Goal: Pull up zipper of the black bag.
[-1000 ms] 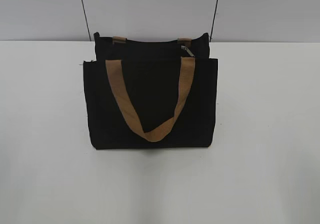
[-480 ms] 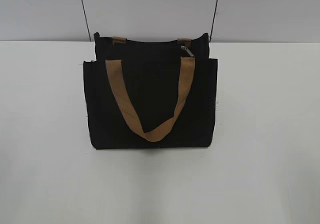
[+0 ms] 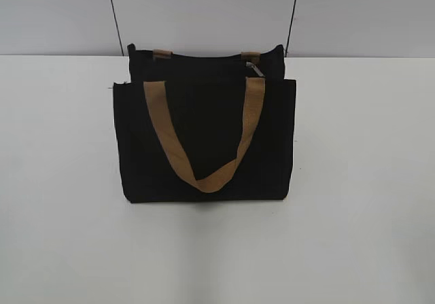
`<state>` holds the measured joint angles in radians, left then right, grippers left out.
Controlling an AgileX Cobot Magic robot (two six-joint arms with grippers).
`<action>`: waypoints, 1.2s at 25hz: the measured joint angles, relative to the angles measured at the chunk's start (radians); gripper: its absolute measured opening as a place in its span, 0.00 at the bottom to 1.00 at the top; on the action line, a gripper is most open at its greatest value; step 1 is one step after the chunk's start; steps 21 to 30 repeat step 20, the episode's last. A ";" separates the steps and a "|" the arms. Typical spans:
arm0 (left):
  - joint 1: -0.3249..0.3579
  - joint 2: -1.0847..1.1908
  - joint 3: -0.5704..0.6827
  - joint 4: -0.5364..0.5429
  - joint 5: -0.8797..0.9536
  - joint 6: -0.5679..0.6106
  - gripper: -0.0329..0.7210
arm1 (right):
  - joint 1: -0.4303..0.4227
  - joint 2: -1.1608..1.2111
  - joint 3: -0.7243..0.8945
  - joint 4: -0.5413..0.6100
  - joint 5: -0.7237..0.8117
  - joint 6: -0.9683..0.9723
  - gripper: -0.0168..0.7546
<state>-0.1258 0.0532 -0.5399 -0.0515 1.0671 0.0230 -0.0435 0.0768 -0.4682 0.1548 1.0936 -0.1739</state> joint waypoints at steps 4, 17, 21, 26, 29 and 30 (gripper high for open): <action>0.081 -0.056 0.000 0.000 0.000 0.000 0.64 | -0.062 -0.079 0.000 0.002 -0.001 0.000 0.75; 0.124 -0.057 0.000 -0.005 0.000 0.000 0.57 | -0.064 -0.085 0.000 0.006 -0.001 0.000 0.75; 0.124 -0.057 0.000 -0.005 0.000 0.000 0.56 | -0.064 -0.085 0.000 0.006 -0.001 0.000 0.75; 0.124 -0.057 0.000 -0.005 0.000 0.000 0.56 | -0.064 -0.085 0.000 0.006 -0.001 0.000 0.75; 0.124 -0.057 0.000 -0.005 0.000 0.000 0.56 | -0.064 -0.085 0.000 0.006 -0.001 0.000 0.75; 0.124 -0.057 0.000 -0.005 0.000 0.000 0.56 | -0.064 -0.085 0.000 0.006 -0.001 0.000 0.75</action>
